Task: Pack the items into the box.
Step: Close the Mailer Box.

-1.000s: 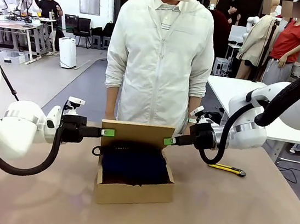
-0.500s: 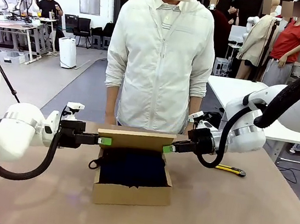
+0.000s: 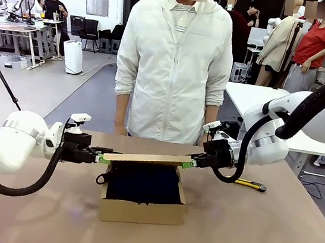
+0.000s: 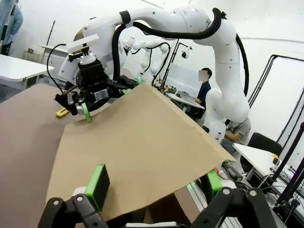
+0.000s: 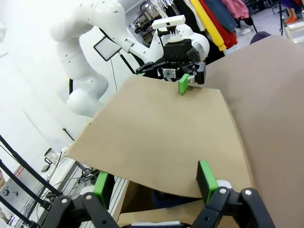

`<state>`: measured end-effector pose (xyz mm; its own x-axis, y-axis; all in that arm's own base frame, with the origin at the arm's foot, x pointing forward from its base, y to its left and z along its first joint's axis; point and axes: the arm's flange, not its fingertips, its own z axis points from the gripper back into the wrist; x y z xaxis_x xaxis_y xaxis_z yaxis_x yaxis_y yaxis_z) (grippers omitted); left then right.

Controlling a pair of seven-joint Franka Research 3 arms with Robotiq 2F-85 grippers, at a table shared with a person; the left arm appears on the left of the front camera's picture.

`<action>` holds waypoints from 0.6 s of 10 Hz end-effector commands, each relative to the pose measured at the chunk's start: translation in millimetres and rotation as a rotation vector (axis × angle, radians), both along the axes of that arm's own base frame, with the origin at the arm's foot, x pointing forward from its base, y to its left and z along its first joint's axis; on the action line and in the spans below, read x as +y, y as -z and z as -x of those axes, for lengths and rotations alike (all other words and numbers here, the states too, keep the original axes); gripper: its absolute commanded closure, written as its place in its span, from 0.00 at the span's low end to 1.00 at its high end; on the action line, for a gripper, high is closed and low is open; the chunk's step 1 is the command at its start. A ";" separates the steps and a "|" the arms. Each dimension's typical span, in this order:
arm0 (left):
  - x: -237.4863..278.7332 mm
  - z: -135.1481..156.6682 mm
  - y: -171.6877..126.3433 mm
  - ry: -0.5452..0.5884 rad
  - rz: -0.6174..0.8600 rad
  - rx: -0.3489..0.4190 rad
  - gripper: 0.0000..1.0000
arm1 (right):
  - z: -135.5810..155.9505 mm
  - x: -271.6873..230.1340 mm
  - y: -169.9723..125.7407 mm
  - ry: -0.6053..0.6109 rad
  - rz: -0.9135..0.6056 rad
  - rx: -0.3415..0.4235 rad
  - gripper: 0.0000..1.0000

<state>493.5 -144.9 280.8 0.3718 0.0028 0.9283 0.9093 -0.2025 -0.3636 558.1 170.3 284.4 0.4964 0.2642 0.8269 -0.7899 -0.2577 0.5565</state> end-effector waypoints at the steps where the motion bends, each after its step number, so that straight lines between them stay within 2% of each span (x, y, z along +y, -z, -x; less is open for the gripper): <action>1: 24.4 17.6 -3.7 -0.036 0.006 -0.053 0.00 | 10.8 -24.8 -7.0 0.003 0.015 -0.040 0.00; 3: 67.8 35.0 -2.3 -0.155 0.028 -0.073 0.00 | 17.2 -65.2 -12.2 0.113 0.003 -0.047 0.00; 4: 86.6 40.7 -8.0 -0.252 0.121 -0.080 0.00 | 16.8 -73.3 -17.3 0.195 -0.038 -0.046 0.00; 5: 92.6 43.2 -15.8 -0.310 0.259 -0.124 0.00 | 14.0 -66.7 -23.0 0.255 -0.069 -0.060 0.00; 6: 84.4 42.9 -20.0 -0.393 0.287 -0.200 0.00 | 8.1 -50.8 -26.3 0.273 -0.110 -0.069 0.00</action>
<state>458.2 -41.4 296.1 0.2233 0.3013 0.9270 0.9680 0.0430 -0.2472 556.1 90.9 307.7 0.5227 0.0936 0.8474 -0.8415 -0.1029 0.5304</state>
